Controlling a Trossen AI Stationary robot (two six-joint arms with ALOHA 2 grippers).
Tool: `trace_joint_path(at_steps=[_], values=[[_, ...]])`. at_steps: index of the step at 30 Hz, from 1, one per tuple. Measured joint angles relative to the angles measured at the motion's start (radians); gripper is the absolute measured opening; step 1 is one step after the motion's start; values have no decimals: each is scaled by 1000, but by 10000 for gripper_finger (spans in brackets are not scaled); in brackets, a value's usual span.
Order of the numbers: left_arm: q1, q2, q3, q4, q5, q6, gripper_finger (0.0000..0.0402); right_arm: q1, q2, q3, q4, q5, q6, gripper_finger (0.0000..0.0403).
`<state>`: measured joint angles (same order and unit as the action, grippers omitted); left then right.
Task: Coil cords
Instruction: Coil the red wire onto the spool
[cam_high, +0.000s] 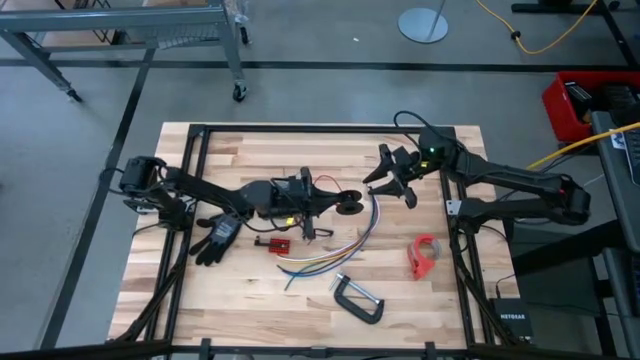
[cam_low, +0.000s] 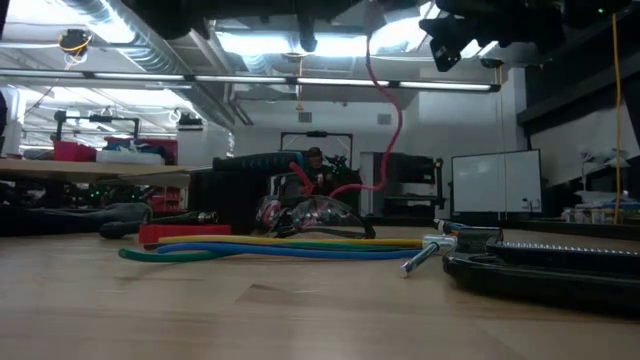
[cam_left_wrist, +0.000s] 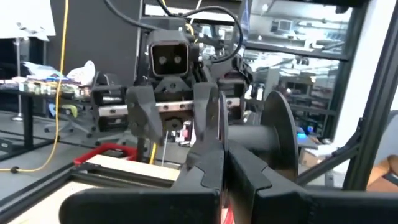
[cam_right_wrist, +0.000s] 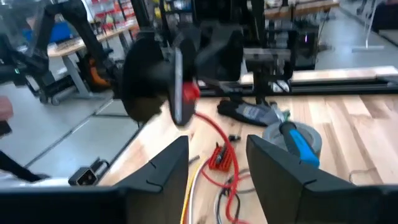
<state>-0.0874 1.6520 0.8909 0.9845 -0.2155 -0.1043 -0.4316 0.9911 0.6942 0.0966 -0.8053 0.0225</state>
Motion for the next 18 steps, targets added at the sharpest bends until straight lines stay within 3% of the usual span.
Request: trace_joint_path(at_steps=[5, 13, 18], values=[[20, 31, 0, -1, 68, -4, 0, 0, -19, -114, 206, 0, 87, 166], [28, 32, 0, -8, 85, 33, 0, 1, -20, -252, 456, 19, 232, 166], [43, 31, 0, -51, 85, -7, 0, 79, -20, -266, 485, 168, 249, 166]])
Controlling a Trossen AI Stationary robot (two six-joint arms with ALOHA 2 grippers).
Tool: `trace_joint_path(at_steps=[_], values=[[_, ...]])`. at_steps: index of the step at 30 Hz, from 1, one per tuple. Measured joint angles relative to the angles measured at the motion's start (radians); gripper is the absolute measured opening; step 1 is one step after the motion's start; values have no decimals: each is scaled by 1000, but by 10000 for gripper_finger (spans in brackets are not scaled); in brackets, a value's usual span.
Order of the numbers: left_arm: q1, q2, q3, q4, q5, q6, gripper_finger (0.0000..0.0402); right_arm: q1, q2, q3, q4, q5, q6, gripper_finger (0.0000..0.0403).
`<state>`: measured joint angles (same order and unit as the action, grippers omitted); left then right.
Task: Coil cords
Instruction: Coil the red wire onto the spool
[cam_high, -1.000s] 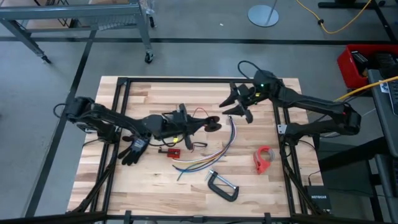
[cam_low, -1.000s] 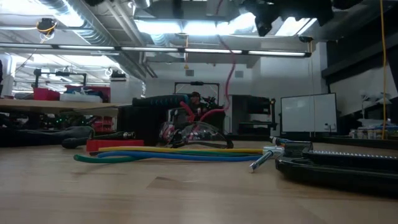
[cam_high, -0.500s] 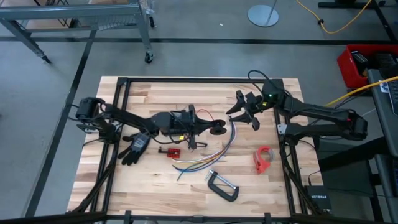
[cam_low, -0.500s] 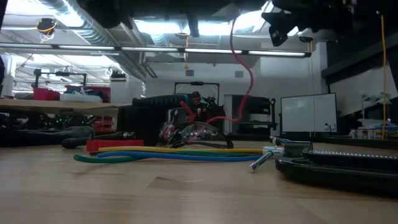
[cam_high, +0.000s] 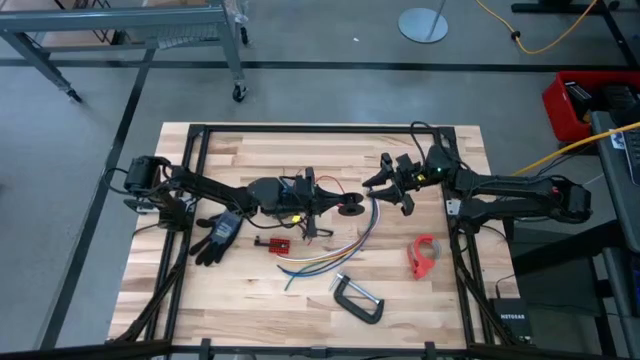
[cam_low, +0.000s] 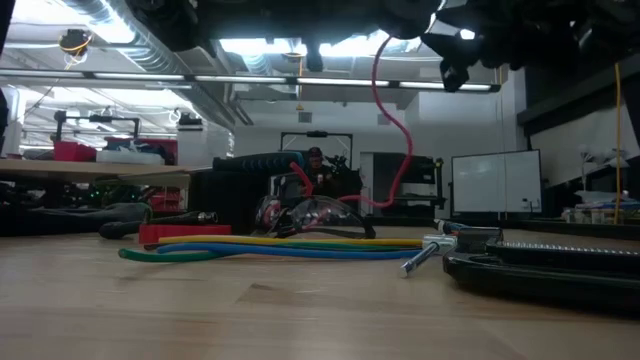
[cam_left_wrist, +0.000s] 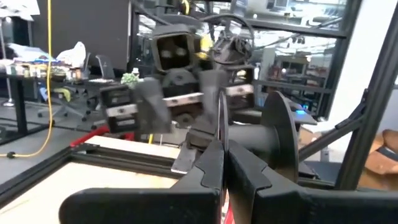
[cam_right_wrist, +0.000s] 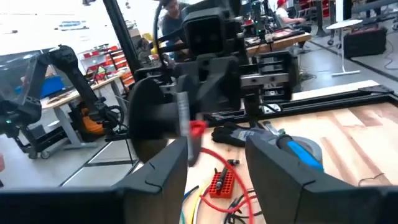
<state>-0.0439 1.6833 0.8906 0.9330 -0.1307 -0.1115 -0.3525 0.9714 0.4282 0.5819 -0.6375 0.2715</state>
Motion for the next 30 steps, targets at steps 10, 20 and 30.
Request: trace_joint_path(at_steps=[10, 20, 30], values=[[6, -1, 0, -1, 40, -2, 0, 150, 0, 0, 2, 205, -70, 166], [6, -1, 0, -2, 104, -9, 0, 211, 51, 0, 88, 245, -71, 166], [-4, -1, 0, -4, 125, 11, 0, 209, 67, 0, 109, 242, -63, 166]])
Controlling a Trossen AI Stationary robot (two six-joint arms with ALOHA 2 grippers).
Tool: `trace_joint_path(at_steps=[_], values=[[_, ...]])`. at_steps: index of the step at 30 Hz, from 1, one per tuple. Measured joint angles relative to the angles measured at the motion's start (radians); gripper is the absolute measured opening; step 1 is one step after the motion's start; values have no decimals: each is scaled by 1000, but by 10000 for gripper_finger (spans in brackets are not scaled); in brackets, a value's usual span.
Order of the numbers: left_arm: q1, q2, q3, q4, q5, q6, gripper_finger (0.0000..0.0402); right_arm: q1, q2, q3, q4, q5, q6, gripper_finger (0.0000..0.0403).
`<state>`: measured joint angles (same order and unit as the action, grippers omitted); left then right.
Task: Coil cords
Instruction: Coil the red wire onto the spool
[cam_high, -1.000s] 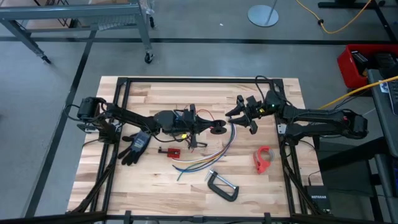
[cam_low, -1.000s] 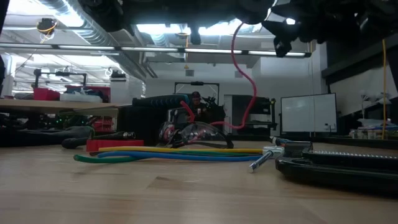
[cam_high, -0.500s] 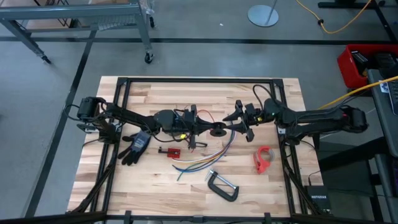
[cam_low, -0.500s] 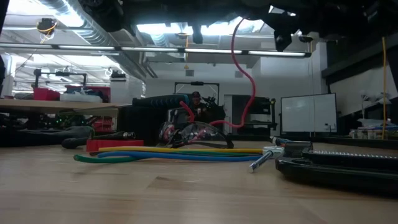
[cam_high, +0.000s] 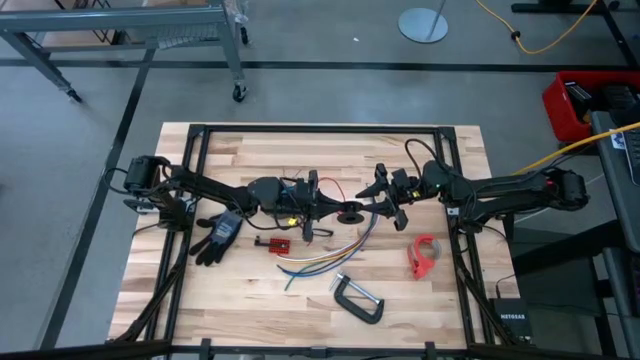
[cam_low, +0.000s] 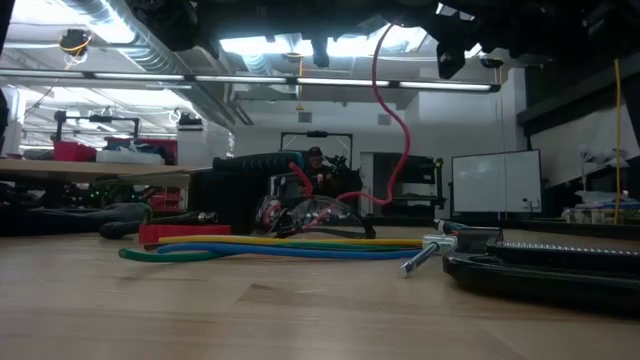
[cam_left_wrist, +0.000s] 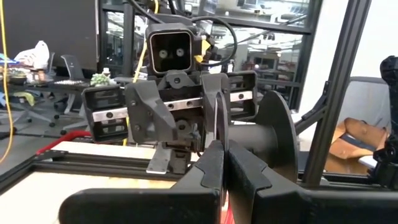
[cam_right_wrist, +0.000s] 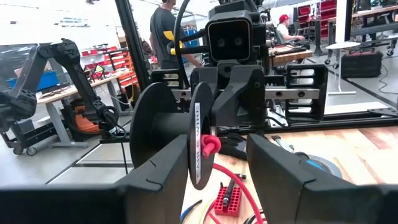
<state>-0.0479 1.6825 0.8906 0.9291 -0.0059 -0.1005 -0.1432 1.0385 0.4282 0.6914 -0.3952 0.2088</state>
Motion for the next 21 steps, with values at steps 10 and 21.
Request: trace_joint_path(at_steps=[10, 21], values=[[1, 0, 0, 66, 0, 27, 0, 0, 14, 1, 25, 2, 3, 166], [0, 0, 0, 133, -5, 34, 0, 0, 15, 1, 76, -7, 4, 166]])
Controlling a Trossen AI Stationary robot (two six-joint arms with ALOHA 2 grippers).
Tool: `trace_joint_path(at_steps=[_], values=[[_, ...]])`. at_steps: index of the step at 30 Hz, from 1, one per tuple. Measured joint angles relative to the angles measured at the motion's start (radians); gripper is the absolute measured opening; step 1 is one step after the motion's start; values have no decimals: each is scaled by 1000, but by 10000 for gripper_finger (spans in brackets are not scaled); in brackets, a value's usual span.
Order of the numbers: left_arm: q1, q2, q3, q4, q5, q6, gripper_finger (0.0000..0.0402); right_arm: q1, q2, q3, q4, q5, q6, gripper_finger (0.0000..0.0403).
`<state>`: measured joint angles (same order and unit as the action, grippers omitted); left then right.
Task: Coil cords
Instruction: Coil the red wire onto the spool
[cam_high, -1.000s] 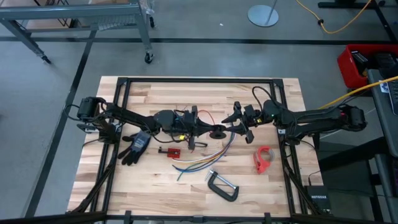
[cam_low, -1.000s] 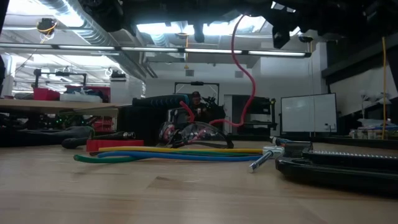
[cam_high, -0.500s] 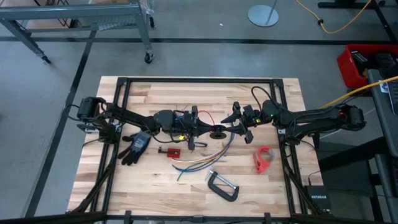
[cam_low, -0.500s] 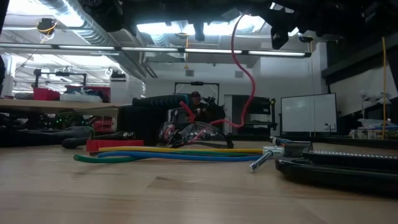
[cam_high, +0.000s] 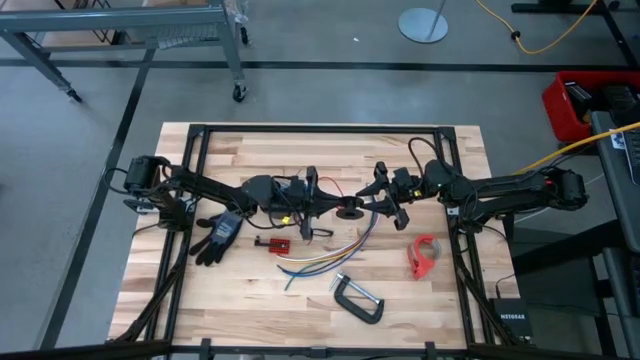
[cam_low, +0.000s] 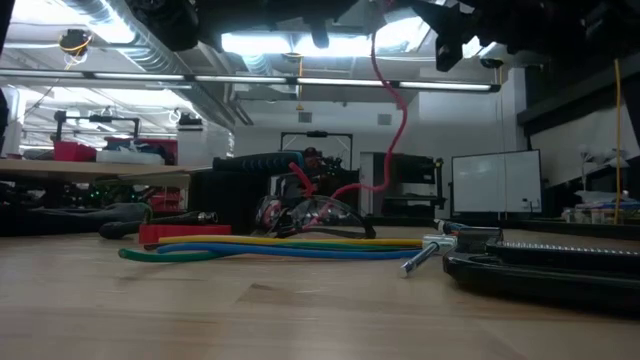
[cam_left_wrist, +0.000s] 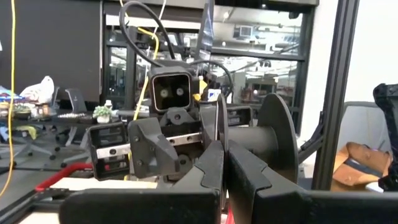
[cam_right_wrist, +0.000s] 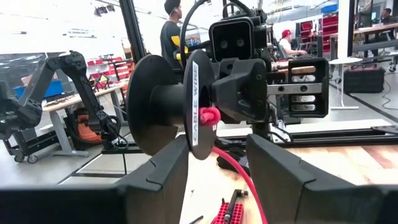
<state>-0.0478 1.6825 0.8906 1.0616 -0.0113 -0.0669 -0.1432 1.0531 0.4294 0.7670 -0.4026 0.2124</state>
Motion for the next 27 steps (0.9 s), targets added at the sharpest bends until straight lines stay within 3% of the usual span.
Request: trace_joint_path(at_steps=[11, 27], values=[[0, 0, 1, 48, -2, 18, 0, 0, 0, 23, 68, -2, 0, 166], [0, 0, 1, 47, -2, 19, 0, -1, 117, 109, 70, -116, 1, 166]])
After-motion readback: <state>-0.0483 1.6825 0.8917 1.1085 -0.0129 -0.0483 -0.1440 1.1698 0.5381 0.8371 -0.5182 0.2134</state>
